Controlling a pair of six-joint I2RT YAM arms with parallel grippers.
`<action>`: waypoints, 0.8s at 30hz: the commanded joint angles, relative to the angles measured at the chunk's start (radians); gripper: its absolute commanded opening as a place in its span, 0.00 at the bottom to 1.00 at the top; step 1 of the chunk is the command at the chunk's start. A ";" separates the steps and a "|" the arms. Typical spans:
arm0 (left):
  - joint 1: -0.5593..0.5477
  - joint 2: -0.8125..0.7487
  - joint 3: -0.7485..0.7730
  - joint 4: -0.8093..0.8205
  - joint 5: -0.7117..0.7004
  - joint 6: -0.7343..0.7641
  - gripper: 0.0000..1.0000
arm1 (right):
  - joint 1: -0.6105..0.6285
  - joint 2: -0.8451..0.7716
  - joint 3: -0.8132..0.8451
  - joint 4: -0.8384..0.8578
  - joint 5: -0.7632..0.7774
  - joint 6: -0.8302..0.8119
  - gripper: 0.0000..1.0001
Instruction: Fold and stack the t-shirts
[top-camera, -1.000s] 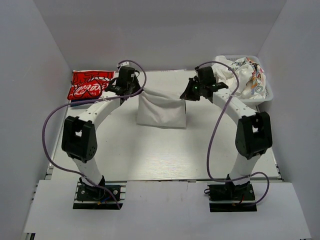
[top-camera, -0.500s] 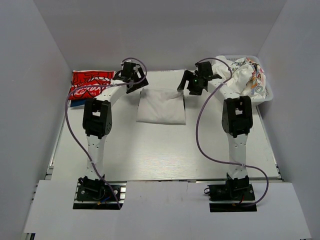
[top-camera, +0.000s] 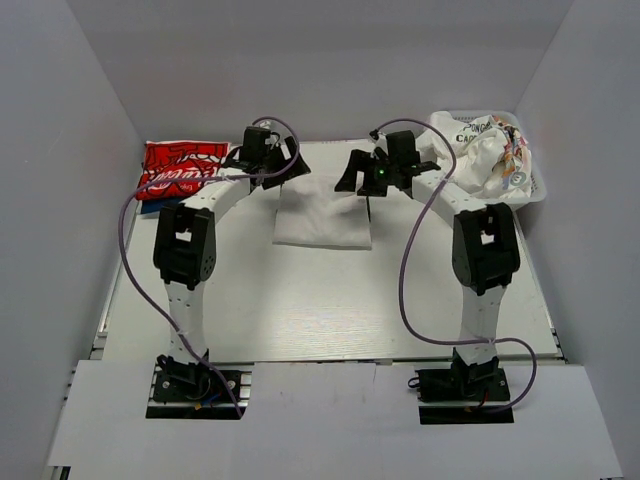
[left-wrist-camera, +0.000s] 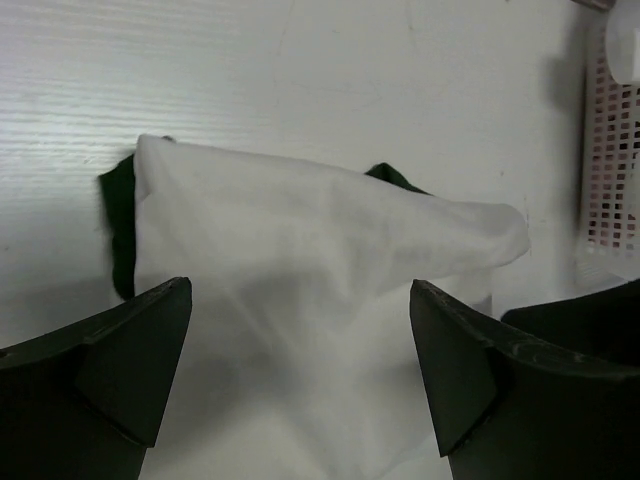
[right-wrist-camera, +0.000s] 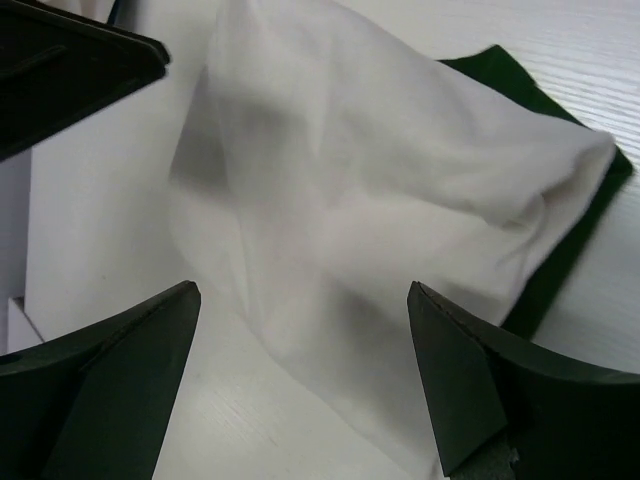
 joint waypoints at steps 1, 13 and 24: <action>0.002 0.065 0.070 0.038 0.104 0.004 1.00 | -0.008 0.094 0.076 0.036 -0.056 0.025 0.90; 0.030 0.302 0.247 -0.062 0.027 0.019 1.00 | -0.112 0.390 0.199 0.427 -0.230 0.364 0.90; 0.050 0.144 0.322 -0.175 -0.072 0.080 1.00 | -0.111 0.064 0.029 0.347 -0.160 0.171 0.90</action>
